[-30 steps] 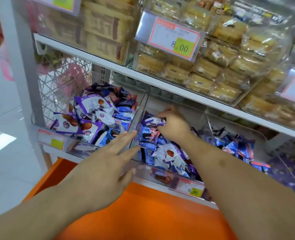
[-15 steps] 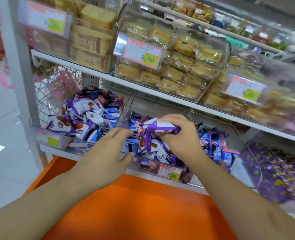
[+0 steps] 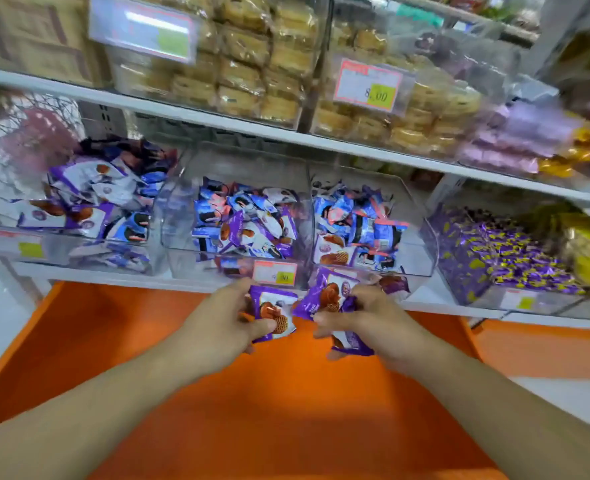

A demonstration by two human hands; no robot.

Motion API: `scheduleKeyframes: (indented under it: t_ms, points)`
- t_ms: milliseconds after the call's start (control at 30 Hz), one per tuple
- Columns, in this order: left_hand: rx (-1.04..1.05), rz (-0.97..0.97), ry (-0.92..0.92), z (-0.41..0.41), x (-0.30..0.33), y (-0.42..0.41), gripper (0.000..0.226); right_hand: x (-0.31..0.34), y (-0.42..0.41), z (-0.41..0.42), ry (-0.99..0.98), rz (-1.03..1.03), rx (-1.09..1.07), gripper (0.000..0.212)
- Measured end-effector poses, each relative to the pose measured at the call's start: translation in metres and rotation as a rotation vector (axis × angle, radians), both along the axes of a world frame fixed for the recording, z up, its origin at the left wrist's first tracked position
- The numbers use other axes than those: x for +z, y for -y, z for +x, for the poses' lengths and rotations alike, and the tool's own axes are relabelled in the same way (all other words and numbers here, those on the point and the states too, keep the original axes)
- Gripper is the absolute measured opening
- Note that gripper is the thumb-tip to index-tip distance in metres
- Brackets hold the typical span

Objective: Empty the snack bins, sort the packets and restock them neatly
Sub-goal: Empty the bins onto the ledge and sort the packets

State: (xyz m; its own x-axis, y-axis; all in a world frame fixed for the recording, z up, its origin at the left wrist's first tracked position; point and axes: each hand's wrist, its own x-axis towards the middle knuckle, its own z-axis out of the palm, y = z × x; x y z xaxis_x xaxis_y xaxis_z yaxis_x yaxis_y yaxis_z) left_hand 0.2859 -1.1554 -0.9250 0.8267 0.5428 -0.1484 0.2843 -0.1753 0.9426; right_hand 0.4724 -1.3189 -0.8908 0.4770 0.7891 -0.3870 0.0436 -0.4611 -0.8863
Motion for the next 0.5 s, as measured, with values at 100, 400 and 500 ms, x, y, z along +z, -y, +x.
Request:
scheduleKeyframes:
  t_ms: [100, 400, 500]
  points:
    - [-0.076, 0.091, -0.183, 0.006, -0.041, 0.013, 0.024, -0.033, 0.039, 0.039, 0.119, -0.312, 0.116, 0.024]
    - [-0.085, -0.106, -0.305, 0.096, -0.158, 0.053, 0.027, -0.183, 0.082, 0.144, 0.315, -0.830, 0.268, 0.039]
    - [-0.132, -0.108, -0.334, 0.125, -0.196, 0.055, 0.028, -0.227, 0.078, 0.164, 0.324, -0.882, 0.296, 0.039]
